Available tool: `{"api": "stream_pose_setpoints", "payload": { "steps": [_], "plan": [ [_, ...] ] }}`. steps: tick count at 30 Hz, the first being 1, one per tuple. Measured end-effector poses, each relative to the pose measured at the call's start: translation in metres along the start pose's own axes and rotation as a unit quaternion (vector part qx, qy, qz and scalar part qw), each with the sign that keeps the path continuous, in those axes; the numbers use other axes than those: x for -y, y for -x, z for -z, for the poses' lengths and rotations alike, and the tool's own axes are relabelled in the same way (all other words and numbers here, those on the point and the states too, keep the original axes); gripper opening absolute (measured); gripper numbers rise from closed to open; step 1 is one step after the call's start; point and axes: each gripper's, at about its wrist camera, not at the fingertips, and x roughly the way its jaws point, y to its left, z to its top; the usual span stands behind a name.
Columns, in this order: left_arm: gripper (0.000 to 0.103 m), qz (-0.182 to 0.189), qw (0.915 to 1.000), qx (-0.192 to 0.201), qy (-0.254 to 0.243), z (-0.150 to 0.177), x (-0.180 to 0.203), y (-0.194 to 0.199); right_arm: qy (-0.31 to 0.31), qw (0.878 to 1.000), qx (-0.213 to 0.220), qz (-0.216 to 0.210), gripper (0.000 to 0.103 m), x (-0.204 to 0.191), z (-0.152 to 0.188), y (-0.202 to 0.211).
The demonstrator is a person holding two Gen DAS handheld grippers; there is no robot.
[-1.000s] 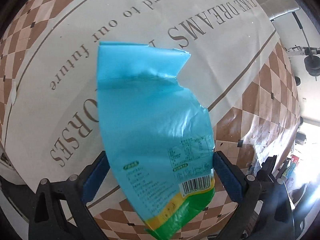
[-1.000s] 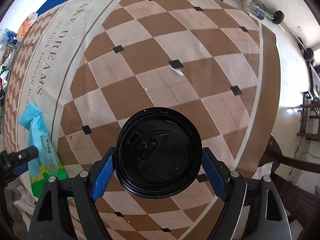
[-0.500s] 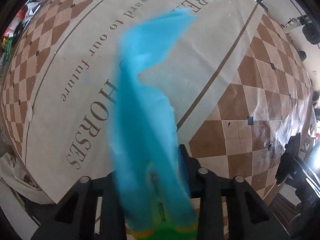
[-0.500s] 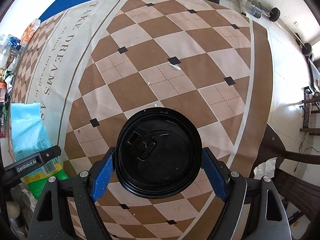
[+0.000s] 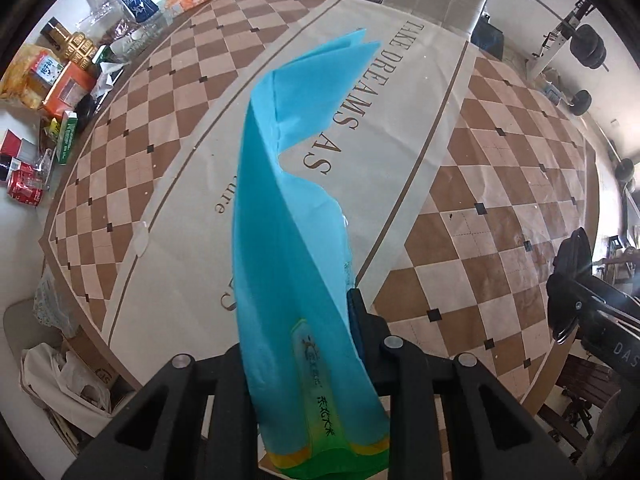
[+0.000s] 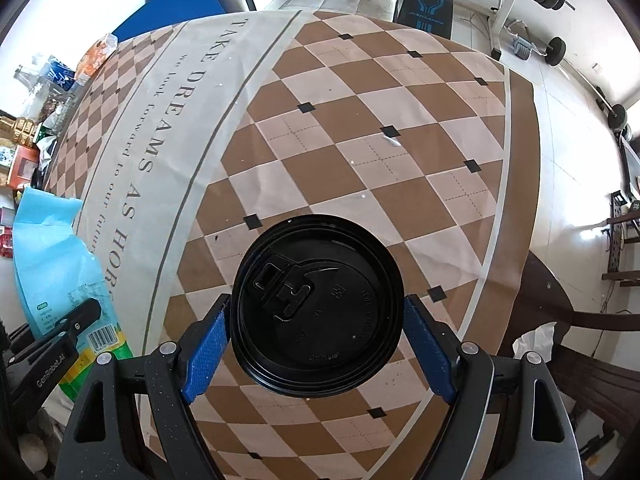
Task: Collect trash
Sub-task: 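Grasp the black round lid with the right gripper while the left gripper holds the bag, then carry the bag and lid over the bin and open both grippers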
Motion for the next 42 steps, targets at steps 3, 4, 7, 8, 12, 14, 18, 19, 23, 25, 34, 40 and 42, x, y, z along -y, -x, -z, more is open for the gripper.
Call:
{"api": "stream_pose_setpoints", "payload": {
  "steps": [3,4,7,8,12,14,18,19,23,25,34,40,42],
  "plan": [
    [0.020,0.004,0.9997,0.022,-0.006,0.022,-0.022,0.022,0.009,1.000,0.009,-0.006,0.085,-0.019,0.023,0.013],
    [0.020,0.005,0.9995,0.029,-0.009,0.031,-0.039,0.027,0.012,1.000,0.012,-0.009,0.085,-0.026,0.034,0.018],
    [0.020,0.008,0.9987,0.047,-0.015,0.063,-0.064,0.045,0.021,0.999,0.022,-0.014,0.085,-0.049,0.069,0.032],
    [0.020,0.009,0.9984,0.053,-0.015,0.076,-0.073,0.050,0.023,0.999,0.025,-0.017,0.085,-0.057,0.083,0.037],
    [0.020,0.013,0.9977,0.065,-0.016,0.128,-0.110,0.063,0.026,0.999,0.033,-0.021,0.085,-0.084,0.143,0.050],
    [0.020,0.013,0.9976,0.067,-0.014,0.158,-0.128,0.067,0.024,0.999,0.034,-0.021,0.085,-0.099,0.179,0.053],
    [0.020,0.026,0.9985,0.049,0.000,0.218,-0.166,0.063,0.020,0.999,0.022,-0.030,0.085,-0.125,0.250,0.049],
    [0.020,0.033,0.9987,0.038,0.004,0.235,-0.176,0.058,0.020,0.999,0.014,-0.035,0.085,-0.132,0.271,0.046],
    [0.020,0.041,0.9989,-0.012,0.018,0.289,-0.204,0.024,0.028,0.998,-0.026,-0.044,0.085,-0.155,0.344,0.019],
    [0.020,0.047,0.9974,-0.046,0.030,0.312,-0.216,-0.004,0.034,0.997,-0.052,-0.045,0.085,-0.163,0.377,-0.001],
    [0.020,0.096,0.9798,-0.150,0.091,0.344,-0.236,-0.166,0.051,0.986,-0.156,-0.019,0.085,-0.170,0.470,-0.135],
    [0.020,0.142,0.9623,-0.188,0.135,0.327,-0.245,-0.310,0.029,0.983,-0.179,-0.007,0.085,-0.149,0.477,-0.266],
    [0.020,0.148,0.9590,-0.201,0.135,0.322,-0.240,-0.356,0.017,0.984,-0.180,-0.008,0.085,-0.140,0.467,-0.308]
  ]
}}
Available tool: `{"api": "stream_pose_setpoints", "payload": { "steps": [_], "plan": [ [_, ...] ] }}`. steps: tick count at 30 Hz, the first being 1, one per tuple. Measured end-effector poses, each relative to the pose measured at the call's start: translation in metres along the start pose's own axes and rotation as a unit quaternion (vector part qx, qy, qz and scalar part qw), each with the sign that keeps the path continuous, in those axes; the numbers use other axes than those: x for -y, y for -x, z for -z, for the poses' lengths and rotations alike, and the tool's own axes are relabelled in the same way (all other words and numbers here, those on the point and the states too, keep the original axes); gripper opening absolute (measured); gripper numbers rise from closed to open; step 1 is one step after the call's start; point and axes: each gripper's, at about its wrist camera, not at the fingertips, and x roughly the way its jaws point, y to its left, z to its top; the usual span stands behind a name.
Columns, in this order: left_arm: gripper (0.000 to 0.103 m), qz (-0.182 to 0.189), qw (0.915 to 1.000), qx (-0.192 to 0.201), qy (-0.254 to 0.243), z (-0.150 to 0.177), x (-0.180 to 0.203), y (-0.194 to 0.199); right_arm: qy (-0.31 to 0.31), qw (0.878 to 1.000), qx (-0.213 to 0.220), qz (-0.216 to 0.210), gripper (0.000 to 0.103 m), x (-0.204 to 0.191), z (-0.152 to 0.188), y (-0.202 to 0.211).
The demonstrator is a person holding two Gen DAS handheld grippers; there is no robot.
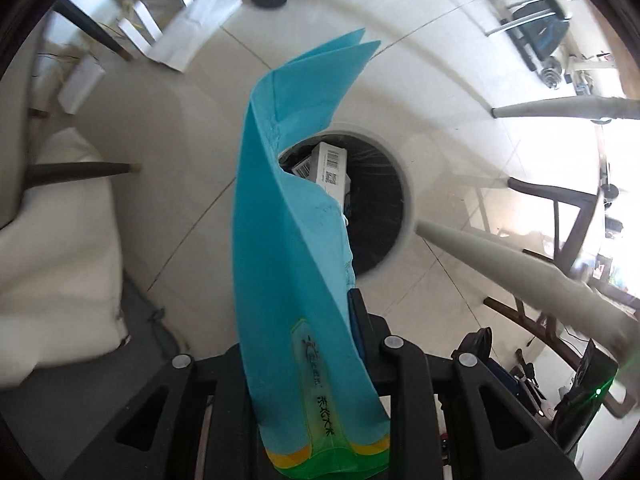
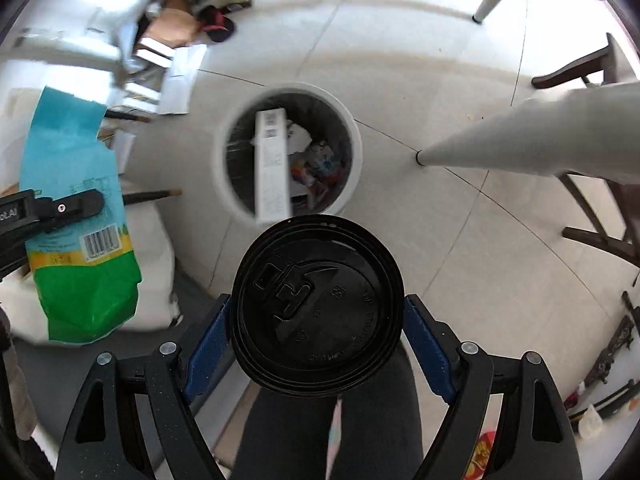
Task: Collect trash
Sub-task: 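Carry the bag and lid over the bin and open both grippers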
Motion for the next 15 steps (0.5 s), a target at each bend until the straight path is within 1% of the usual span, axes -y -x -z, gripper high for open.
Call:
{"api": "stream_pose_setpoints", "payload": {
  "steps": [4,6,9,10,12,13,14,15],
  "plan": [
    [0.020,0.004,0.9995,-0.031,-0.006,-0.030,-0.004,-0.064,-0.018,1.000,-0.008,-0.003,0.085,0.013,-0.043,-0.067],
    [0.020,0.004,0.9990,-0.044,-0.012,-0.039,-0.002,-0.083,-0.021,1.000,-0.012,-0.006,0.085,0.012,-0.062,-0.094],
    [0.022,0.012,0.9976,-0.067,-0.015,-0.048,-0.003,-0.102,-0.019,1.000,-0.017,-0.011,0.085,0.013,-0.081,-0.123],
    [0.025,0.009,0.9971,-0.074,-0.013,-0.050,-0.003,-0.107,-0.016,1.000,-0.020,-0.012,0.085,0.011,-0.086,-0.131],
    [0.046,-0.006,0.9971,-0.073,-0.022,-0.051,-0.004,-0.107,-0.015,1.000,-0.024,-0.014,0.086,0.007,-0.094,-0.145],
    [0.066,-0.010,0.9973,-0.069,-0.022,-0.052,-0.003,-0.104,-0.014,0.999,-0.025,-0.015,0.086,0.006,-0.097,-0.149],
    [0.077,-0.001,0.9976,-0.066,-0.020,-0.053,-0.003,-0.103,-0.011,0.999,-0.028,-0.017,0.088,0.005,-0.100,-0.154],
    [0.079,0.007,0.9977,-0.064,-0.019,-0.053,-0.002,-0.100,-0.010,0.999,-0.029,-0.019,0.090,0.003,-0.103,-0.159]
  ]
}}
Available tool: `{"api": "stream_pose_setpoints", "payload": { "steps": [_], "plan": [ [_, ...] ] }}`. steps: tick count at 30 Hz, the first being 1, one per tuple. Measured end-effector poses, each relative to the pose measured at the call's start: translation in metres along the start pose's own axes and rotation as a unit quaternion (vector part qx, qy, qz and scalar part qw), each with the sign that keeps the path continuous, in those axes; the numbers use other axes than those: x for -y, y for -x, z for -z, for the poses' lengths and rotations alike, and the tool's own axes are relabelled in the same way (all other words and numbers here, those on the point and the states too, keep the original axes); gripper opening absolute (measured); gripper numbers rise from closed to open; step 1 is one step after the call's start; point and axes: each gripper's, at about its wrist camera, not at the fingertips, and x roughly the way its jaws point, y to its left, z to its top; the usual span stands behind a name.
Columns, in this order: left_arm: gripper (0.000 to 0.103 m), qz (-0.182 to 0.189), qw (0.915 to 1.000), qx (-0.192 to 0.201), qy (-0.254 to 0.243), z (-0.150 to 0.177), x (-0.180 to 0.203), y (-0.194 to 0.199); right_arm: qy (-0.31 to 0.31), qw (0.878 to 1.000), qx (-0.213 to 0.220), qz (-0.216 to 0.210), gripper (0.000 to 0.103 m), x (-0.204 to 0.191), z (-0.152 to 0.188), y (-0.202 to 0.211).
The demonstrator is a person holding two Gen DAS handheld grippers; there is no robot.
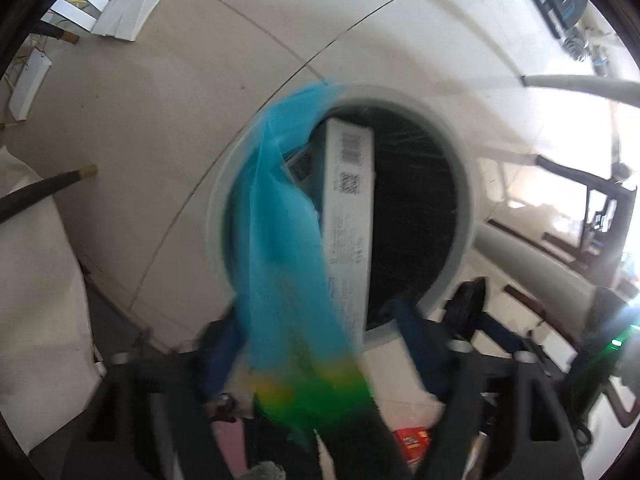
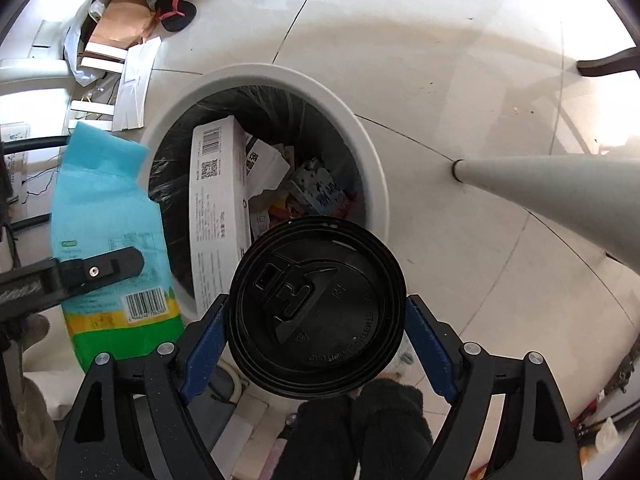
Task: Collect trash
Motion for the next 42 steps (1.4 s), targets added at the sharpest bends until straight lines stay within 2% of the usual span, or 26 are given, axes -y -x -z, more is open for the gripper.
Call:
{"api": "stream_pose_setpoints", "payload": {
  "steps": [3,5,6,9,11,16,21,23,27,34,37,42],
  "plan": [
    [0.081,0.015,0.9999,0.007,0.000,-0.001,-0.001,0.010,0.002,1.000,0.002,0.000,0.092,-0.004,-0.005,-0.004],
    [0.088,0.018,0.9997,0.014,0.003,0.000,-0.004,0.015,-0.001,1.000,0.000,-0.004,0.092,-0.004,-0.008,-0.004],
    [0.088,0.019,0.9996,0.017,0.006,0.002,-0.006,0.017,-0.001,1.000,0.000,-0.004,0.094,-0.005,-0.009,-0.003],
    [0.090,0.008,0.9994,0.032,0.007,0.012,-0.009,0.023,-0.003,1.000,0.004,-0.007,0.102,-0.005,-0.010,0.000],
    [0.098,0.000,0.9992,0.040,0.007,0.015,-0.012,0.028,-0.002,1.000,0.002,-0.015,0.103,-0.005,-0.009,0.002],
    [0.098,-0.055,0.9956,0.076,-0.005,0.034,-0.011,0.047,0.009,1.000,0.000,-0.008,0.103,-0.010,-0.001,0.012],
    [0.098,-0.120,0.9844,0.126,-0.028,0.068,0.003,0.075,0.025,0.999,0.004,0.027,0.103,-0.010,0.024,0.040],
    [0.098,-0.138,0.9802,0.137,-0.036,0.082,0.008,0.089,0.024,0.999,0.012,0.034,0.103,-0.010,0.036,0.058],
    [0.098,-0.142,0.9789,0.141,-0.041,0.114,0.021,0.115,0.017,0.999,0.027,0.033,0.103,-0.009,0.062,0.103],
    [0.098,-0.147,0.9763,0.144,-0.066,0.187,0.054,0.194,0.023,0.999,0.034,0.004,0.103,-0.017,0.121,0.213],
    [0.098,-0.140,0.9749,0.152,-0.083,0.217,0.071,0.230,0.027,0.999,0.034,-0.015,0.103,-0.017,0.146,0.262],
    [0.098,-0.108,0.9738,0.159,-0.121,0.255,0.099,0.289,0.033,0.997,0.054,-0.041,0.103,-0.013,0.183,0.347]
  ]
}}
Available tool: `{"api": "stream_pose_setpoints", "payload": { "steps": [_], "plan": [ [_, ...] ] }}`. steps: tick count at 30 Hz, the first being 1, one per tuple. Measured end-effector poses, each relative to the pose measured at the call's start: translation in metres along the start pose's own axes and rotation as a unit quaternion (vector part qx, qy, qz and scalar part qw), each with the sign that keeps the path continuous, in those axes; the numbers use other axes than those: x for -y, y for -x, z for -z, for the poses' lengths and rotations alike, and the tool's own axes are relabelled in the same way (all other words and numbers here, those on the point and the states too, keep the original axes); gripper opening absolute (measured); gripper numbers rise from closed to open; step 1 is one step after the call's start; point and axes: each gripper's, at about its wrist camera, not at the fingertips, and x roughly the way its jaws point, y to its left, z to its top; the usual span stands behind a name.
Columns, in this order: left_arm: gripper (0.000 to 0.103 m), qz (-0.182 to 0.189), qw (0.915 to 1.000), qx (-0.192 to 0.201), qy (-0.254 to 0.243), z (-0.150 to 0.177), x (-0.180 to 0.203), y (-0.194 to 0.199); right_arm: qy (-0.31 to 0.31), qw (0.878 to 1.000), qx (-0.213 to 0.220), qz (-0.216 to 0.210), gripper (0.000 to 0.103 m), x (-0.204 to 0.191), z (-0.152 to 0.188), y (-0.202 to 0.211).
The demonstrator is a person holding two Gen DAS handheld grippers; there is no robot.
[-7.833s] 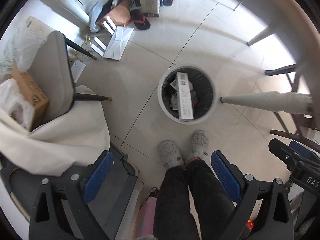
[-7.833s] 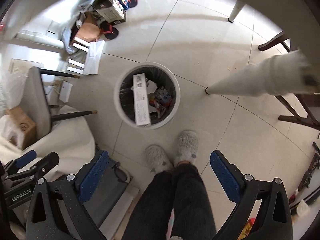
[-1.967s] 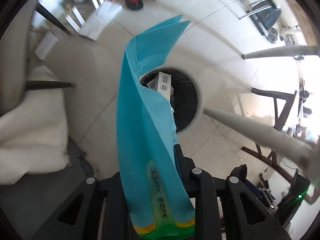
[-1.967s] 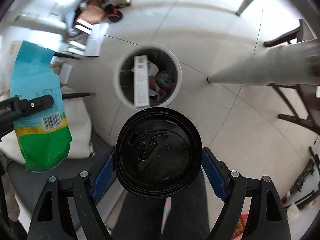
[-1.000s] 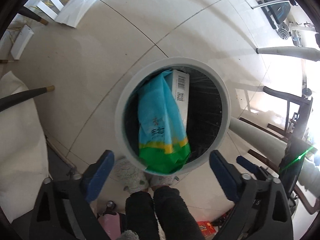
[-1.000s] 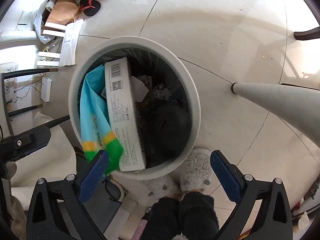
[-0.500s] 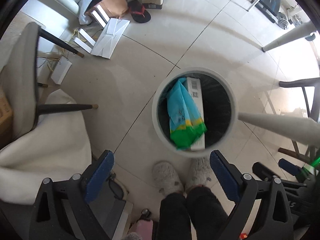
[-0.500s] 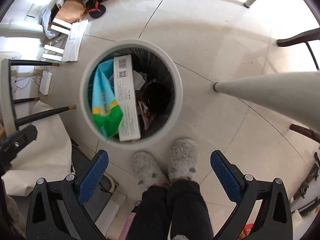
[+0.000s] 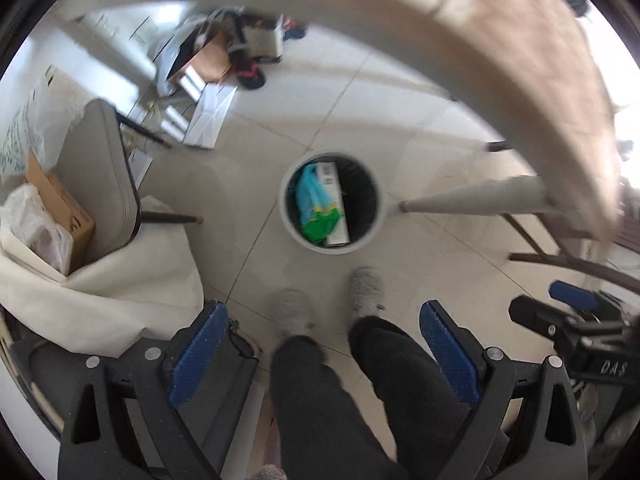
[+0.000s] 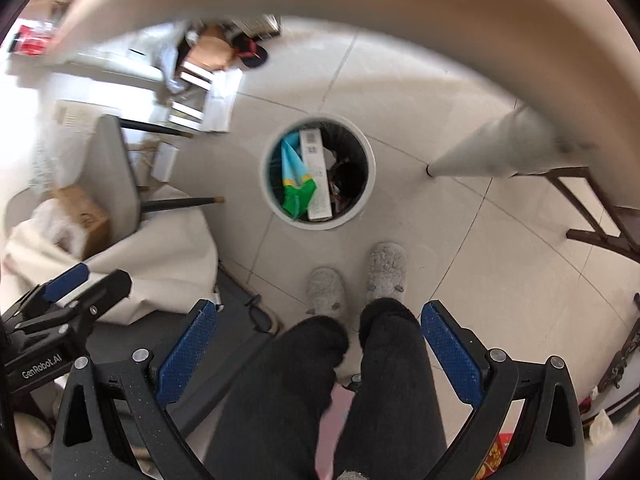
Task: Collect trash
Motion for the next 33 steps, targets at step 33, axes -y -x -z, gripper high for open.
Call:
{"api": "stream_pose_setpoints", "payload": {
  "steps": [33],
  "plan": [
    [0.103,0.173,0.9569,0.063,-0.225,0.013,-0.006,0.240,-0.162,0.961,0.209,-0.084,0.103,-0.124,0.176,0.295]
  ]
}}
